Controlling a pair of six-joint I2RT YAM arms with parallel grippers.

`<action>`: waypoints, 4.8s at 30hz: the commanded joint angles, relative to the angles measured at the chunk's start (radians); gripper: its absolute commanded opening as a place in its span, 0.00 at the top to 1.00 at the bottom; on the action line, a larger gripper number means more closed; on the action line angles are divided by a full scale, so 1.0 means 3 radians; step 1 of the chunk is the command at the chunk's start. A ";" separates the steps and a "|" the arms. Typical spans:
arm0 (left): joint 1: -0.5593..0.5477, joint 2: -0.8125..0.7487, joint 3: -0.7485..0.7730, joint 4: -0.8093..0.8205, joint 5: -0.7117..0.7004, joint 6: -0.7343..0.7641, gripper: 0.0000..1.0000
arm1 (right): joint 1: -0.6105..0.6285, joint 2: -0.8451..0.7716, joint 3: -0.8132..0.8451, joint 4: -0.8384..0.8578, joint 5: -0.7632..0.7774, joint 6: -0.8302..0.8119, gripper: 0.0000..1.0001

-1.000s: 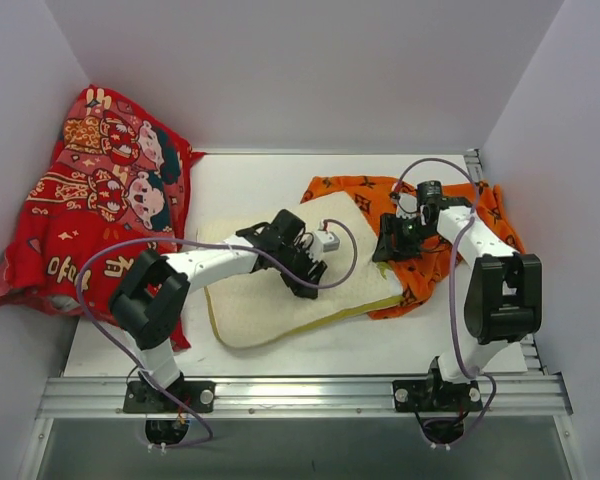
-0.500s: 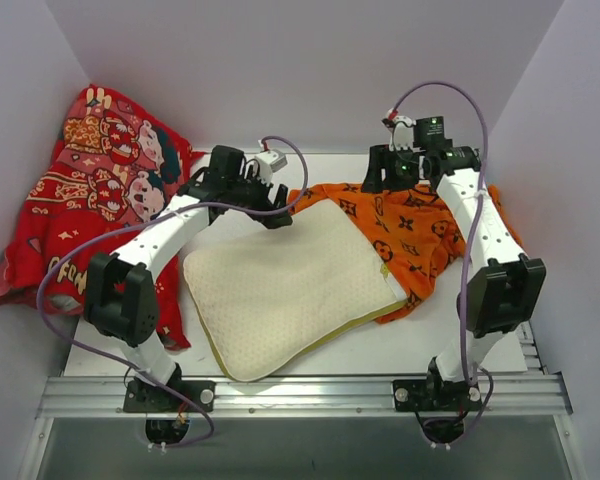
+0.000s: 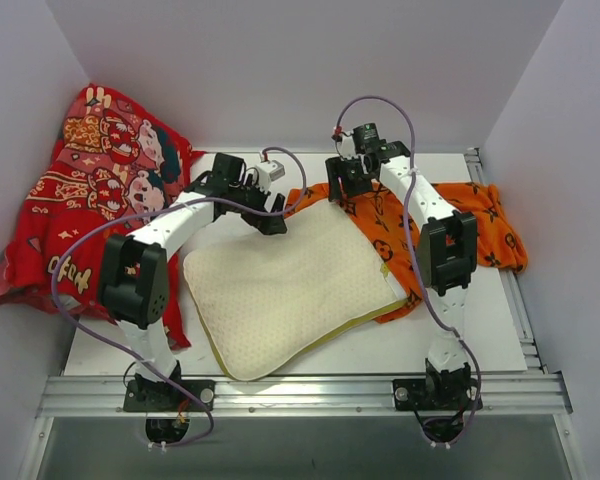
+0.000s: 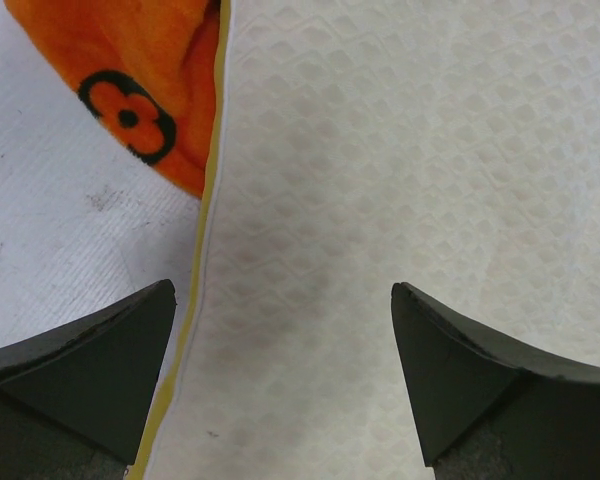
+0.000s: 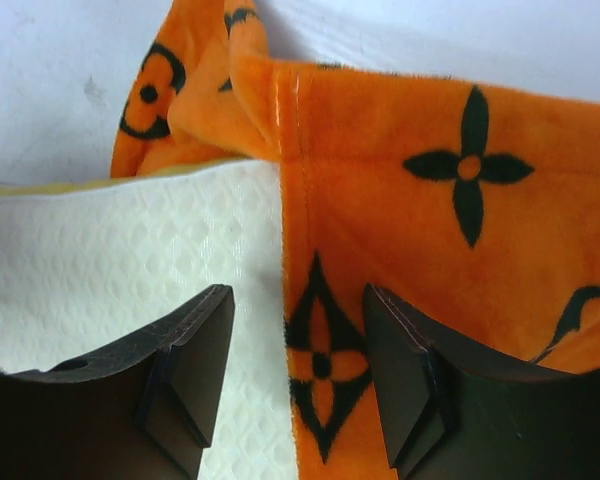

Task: Put the pillow into the pillowcase

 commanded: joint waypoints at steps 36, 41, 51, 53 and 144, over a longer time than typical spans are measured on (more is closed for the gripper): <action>0.0190 0.0505 -0.0185 0.2283 0.0824 -0.1899 1.00 | 0.0581 0.0139 0.0121 0.1145 -0.0897 0.1308 1.00; 0.0266 0.0306 -0.0435 0.2213 0.0380 -0.1910 0.92 | 0.0434 0.0231 0.0279 0.0978 -0.0806 0.1207 0.80; -0.0269 -0.0752 -0.0364 0.0291 -0.0411 0.0251 0.02 | -0.0797 -0.1808 -0.1156 0.0355 -0.0918 0.0685 0.24; -0.0764 -0.0946 -0.0486 0.0055 -0.0703 0.0574 0.02 | -0.1003 -0.2267 -0.1647 0.0221 -0.0984 0.0649 0.24; -0.1221 0.0337 -0.0012 0.0872 -0.1816 -0.1905 1.00 | -0.0154 -0.3211 -0.3387 -0.0321 -0.1895 0.0088 0.82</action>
